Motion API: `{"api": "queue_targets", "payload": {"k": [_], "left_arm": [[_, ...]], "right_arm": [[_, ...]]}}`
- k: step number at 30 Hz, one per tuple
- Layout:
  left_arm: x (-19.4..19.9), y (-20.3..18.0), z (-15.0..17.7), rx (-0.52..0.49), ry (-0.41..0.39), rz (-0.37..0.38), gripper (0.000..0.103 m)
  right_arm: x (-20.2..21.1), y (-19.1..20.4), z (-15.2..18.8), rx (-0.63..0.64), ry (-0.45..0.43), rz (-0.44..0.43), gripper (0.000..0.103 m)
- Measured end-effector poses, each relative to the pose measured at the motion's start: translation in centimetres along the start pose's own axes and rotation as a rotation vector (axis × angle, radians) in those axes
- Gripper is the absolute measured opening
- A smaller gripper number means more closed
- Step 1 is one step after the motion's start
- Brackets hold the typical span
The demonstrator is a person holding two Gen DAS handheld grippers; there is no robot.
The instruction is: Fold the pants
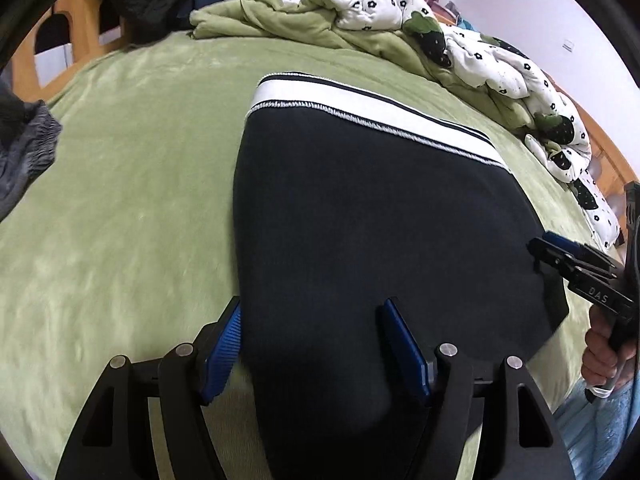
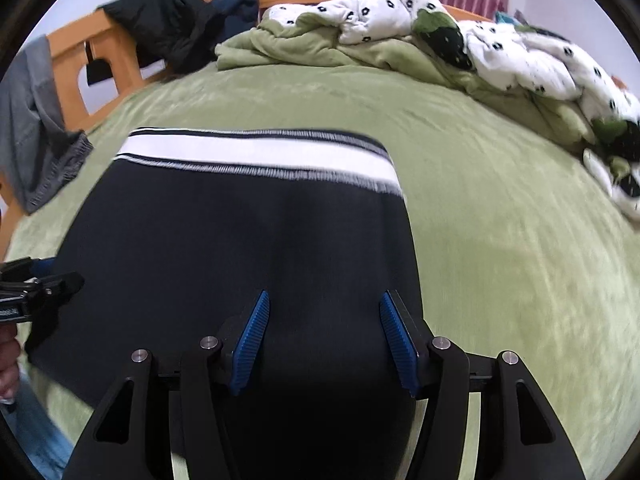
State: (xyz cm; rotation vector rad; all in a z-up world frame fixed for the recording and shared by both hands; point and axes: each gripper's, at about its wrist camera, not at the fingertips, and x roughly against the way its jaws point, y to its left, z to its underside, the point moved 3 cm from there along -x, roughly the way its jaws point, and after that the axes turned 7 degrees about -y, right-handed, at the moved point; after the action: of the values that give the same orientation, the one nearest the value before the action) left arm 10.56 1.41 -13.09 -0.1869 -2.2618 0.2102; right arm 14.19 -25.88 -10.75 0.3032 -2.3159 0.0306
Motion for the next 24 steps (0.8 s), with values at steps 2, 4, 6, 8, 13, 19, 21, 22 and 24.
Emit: {"api": "queue_targets", "payload": {"k": [2,4,6,8,13,19,21,22,24], "left_arm": [[1.1,0.3,1.3,0.037,-0.019,0.015,0.068],[1.9,0.4,2.6,0.055,-0.008,0.048,0.069],[2.5,0.1,4.1,0.043,0.034,0.067,0.069],[3.8,-0.4,5.4,-0.011,0.022,0.041,0.069],[5.9,-1.7,7.7,-0.17,0.05,-0.025,0.069],[5.6,-1.6,8.6,-0.364,0.021,-0.263,0.061],[5.3,-1.8,8.1,-0.393,0.01,-0.305,0.058],[5.1,-1.9,8.0,-0.405,0.007,-0.307,0.056],[4.8,-2.4,7.8,-0.411,-0.003,-0.278,0.035]], "right_arm": [[0.8,-0.4,1.4,-0.021,0.007,-0.023,0.057],[1.8,-0.7,2.7,-0.032,-0.004,-0.035,0.057],[2.9,-0.7,3.8,-0.031,-0.012,-0.036,0.057],[3.1,-0.7,4.8,-0.018,0.021,-0.034,0.057],[4.3,-1.3,6.3,-0.037,0.024,-0.035,0.057],[4.8,-2.7,6.1,-0.11,0.028,-0.045,0.057],[4.8,-2.8,6.2,-0.119,0.037,-0.043,0.057],[4.7,-2.8,6.2,-0.117,0.036,-0.037,0.057],[4.7,-2.8,6.2,-0.108,0.032,-0.025,0.057]]}}
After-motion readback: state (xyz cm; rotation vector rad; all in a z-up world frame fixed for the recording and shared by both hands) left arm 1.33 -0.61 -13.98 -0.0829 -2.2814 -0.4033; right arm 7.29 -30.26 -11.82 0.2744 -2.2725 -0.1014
